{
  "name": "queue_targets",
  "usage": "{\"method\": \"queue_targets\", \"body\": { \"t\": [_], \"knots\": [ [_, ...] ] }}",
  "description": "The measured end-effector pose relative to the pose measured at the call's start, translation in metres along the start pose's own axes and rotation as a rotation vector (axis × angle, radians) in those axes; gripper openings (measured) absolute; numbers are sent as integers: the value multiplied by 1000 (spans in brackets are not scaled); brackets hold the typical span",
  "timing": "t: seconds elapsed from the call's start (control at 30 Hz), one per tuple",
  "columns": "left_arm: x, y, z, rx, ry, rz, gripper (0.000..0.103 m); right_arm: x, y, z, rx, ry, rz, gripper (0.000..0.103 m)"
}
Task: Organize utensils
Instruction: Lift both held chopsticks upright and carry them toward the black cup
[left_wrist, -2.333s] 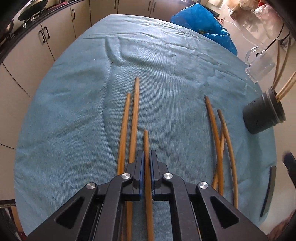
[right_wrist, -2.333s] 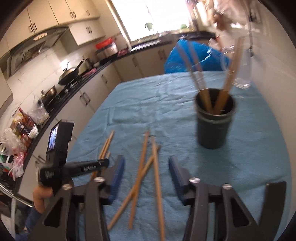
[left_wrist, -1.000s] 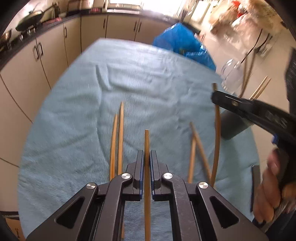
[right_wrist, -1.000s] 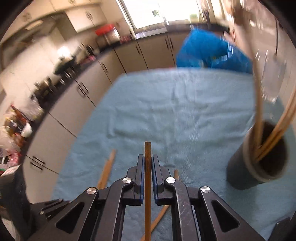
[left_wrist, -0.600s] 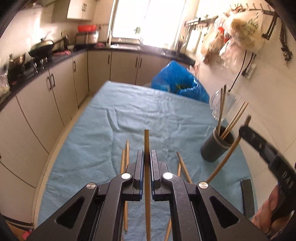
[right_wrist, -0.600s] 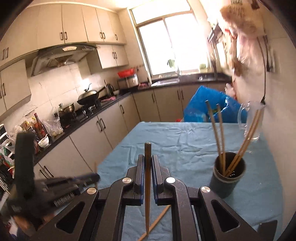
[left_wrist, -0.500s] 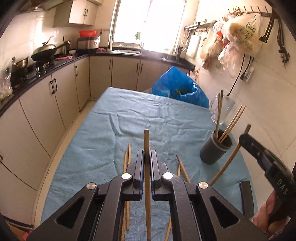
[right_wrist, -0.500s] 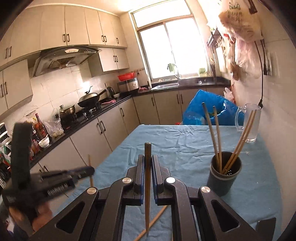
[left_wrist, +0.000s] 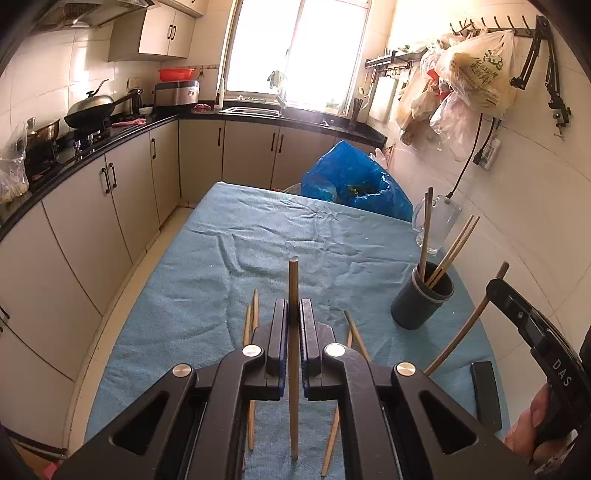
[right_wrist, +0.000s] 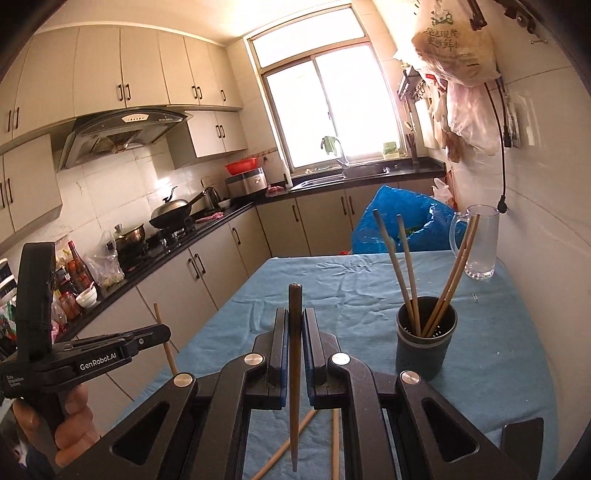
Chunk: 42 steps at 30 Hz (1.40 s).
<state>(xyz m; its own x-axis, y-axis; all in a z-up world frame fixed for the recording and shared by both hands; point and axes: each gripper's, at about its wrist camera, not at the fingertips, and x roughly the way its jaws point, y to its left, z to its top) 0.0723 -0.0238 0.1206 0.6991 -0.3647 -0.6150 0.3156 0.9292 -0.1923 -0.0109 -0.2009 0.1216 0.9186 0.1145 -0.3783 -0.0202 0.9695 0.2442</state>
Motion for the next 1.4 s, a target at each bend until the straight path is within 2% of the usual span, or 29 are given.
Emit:
{"method": "queue_targets", "body": {
  "t": [0.57,1.4],
  "knots": [
    [-12,-15,2,24,-19,7,5,-13,-7,-1,19,-34,-10,8],
    [-12,-22,5,37,-30,15,5,-14,-12,-1,40,-29,-15,8]
  ]
}}
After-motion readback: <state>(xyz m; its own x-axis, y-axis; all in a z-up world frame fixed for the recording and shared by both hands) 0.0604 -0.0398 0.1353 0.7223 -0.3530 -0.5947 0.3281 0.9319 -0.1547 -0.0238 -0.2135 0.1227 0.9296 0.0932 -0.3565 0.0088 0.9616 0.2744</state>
